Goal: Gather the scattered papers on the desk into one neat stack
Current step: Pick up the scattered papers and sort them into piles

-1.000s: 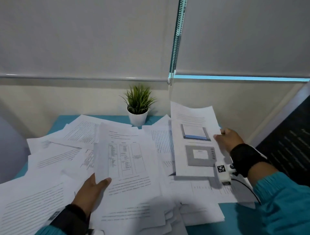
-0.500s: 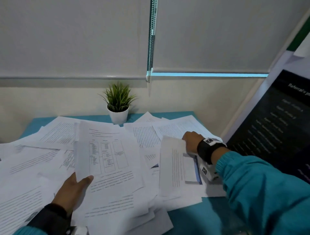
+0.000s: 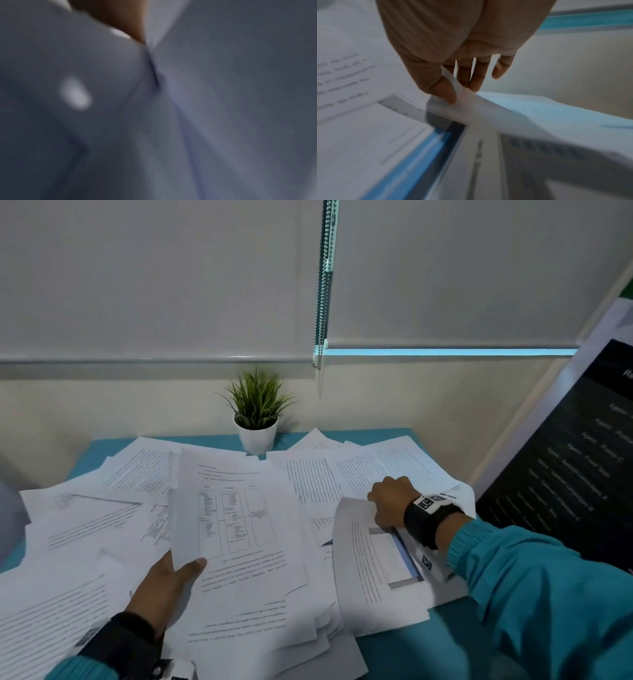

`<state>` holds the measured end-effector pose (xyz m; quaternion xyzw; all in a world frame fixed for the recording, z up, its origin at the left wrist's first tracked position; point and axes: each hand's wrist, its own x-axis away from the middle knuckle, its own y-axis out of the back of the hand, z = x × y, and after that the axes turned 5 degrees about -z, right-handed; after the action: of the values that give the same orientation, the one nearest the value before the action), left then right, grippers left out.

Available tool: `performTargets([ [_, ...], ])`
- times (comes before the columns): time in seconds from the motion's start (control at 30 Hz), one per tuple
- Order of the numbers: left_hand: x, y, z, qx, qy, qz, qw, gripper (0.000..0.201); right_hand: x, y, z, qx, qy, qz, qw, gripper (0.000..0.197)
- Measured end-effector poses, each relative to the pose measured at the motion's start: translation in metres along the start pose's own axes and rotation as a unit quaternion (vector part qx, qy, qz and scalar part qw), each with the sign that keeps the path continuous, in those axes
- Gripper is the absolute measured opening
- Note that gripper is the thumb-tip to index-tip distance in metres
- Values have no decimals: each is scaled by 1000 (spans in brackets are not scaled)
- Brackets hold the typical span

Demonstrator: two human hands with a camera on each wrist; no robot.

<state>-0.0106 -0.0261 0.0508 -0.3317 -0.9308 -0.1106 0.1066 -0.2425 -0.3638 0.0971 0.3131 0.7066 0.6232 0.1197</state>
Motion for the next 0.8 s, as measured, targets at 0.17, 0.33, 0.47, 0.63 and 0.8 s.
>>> performTargets([
  [0.17, 6, -5, -7, 42, 14, 6, 999, 36, 4, 54, -17, -251, -1, -138, 958, 12],
  [0.33, 5, -2, -7, 59, 34, 1, 998, 41, -7, 111, -31, -432, -49, -321, 841, 5],
  [0.47, 7, -3, -9, 55, 32, 10, 998, 41, -26, 92, -8, -490, -122, -278, 817, 24],
  [0.63, 10, -6, -16, 95, 24, 10, 995, 42, -25, 37, 67, -551, -131, -169, 807, 32],
  [0.8, 14, -8, -28, 151, 7, -6, 988, 49, -27, -4, 132, -652, -126, -86, 743, 32],
])
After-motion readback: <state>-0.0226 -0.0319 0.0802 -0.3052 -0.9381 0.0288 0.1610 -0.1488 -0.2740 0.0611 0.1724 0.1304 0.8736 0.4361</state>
